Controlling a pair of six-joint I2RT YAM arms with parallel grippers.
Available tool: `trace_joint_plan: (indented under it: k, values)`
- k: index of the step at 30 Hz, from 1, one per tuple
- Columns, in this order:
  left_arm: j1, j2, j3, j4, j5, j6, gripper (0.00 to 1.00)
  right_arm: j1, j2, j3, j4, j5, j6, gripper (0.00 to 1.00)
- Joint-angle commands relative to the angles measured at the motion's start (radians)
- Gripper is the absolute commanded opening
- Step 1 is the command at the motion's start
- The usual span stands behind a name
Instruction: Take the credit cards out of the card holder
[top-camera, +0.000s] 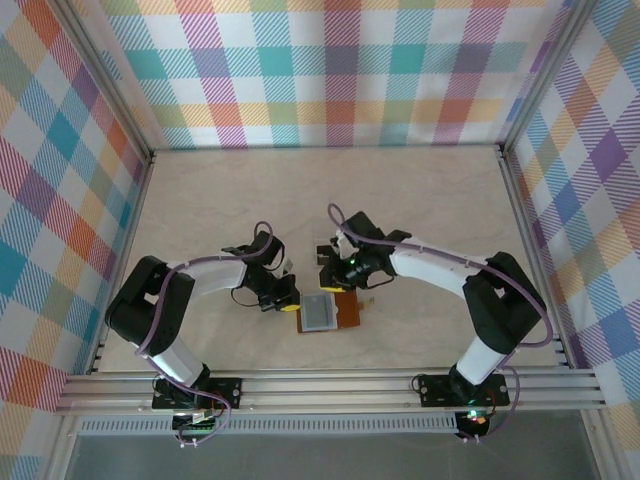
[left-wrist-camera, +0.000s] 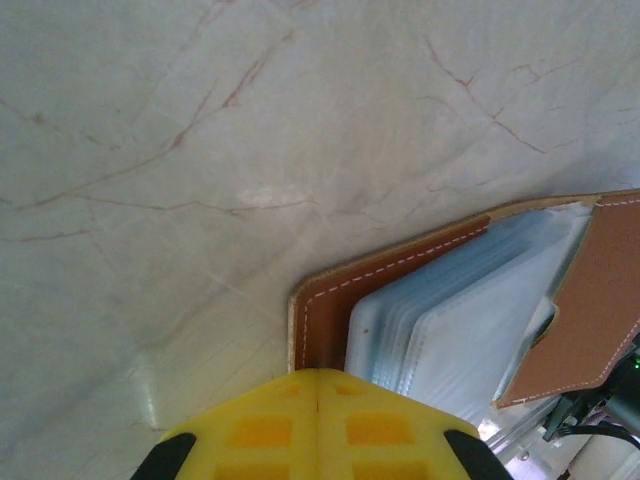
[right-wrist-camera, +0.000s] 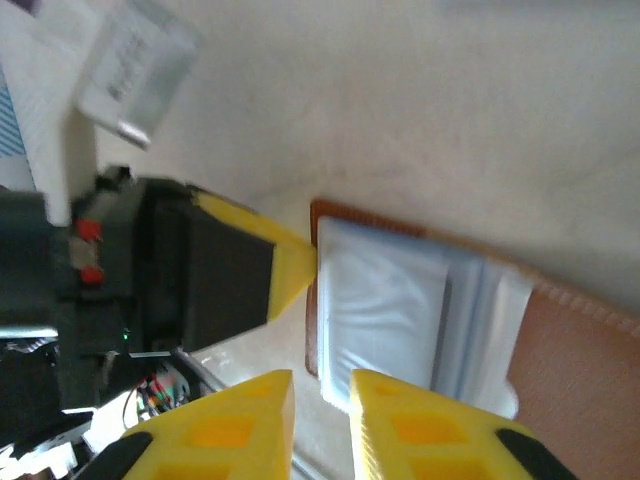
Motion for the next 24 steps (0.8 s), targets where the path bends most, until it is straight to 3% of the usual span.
trace_joint_plan:
  k: [1, 14, 24]
  values:
    - [-0.009, 0.026, -0.022, -0.004, -0.006, 0.027, 0.06, 0.043, -0.014, -0.034, 0.055, -0.018, 0.110, 0.18]
    - [-0.009, 0.039, -0.022, -0.020, -0.019, 0.055, 0.05, 0.159, 0.148, 0.065, 0.012, 0.056, 0.144, 0.13]
    - [-0.009, 0.033, -0.030, -0.021, -0.014, 0.061, 0.06, 0.191, 0.201, 0.073, -0.140, 0.184, 0.135, 0.24]
